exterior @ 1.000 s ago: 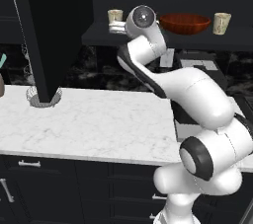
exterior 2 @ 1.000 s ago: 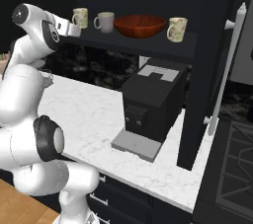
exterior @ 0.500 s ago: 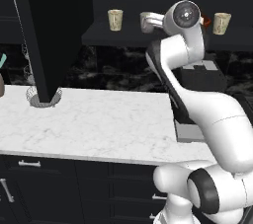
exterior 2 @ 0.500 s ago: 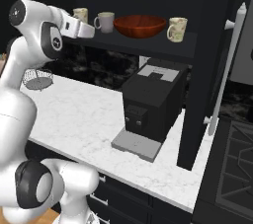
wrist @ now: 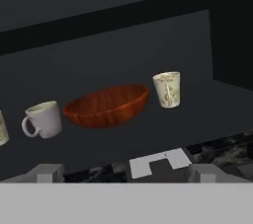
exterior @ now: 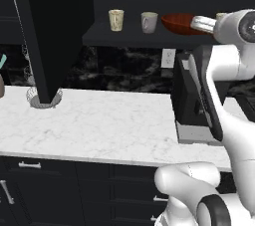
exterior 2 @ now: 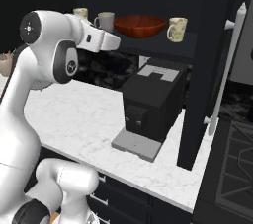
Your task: Gather all objects into one cabinet and sort the glasses and bowls to opposite sides.
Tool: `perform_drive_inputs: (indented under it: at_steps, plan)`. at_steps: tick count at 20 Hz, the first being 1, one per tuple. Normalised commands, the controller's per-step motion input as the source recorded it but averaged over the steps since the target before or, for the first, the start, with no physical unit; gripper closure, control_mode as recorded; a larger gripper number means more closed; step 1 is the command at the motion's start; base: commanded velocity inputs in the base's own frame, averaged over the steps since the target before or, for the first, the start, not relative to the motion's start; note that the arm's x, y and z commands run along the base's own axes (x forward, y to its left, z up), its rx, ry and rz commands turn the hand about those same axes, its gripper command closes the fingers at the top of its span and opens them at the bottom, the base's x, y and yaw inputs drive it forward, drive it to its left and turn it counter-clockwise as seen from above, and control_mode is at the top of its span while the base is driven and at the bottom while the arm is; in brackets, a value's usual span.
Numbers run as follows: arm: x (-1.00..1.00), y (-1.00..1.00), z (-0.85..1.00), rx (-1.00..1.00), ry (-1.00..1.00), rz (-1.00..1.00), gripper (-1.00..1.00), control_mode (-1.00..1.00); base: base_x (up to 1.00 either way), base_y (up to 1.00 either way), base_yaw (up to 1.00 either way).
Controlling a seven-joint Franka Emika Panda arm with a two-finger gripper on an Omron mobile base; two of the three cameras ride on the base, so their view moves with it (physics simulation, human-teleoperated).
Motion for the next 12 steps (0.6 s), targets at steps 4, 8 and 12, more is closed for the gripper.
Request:
perform_drive_inputs:
  at_steps: [4, 8, 12]
  plan:
    - [-0.41, -0.85, 0.13, 0.13, 0.00, 0.00, -1.00, -1.00, 0.00, 0.00, 0.00]
    - [-0.07, -0.50, 0.12, 0.06, 0.00, 0.00, -1.00, -1.00, 0.00, 0.00, 0.00]
    - [0.00, -0.03, 0.31, 0.00, 0.03, 0.00, -1.00, -1.00, 0.00, 0.00, 0.00]
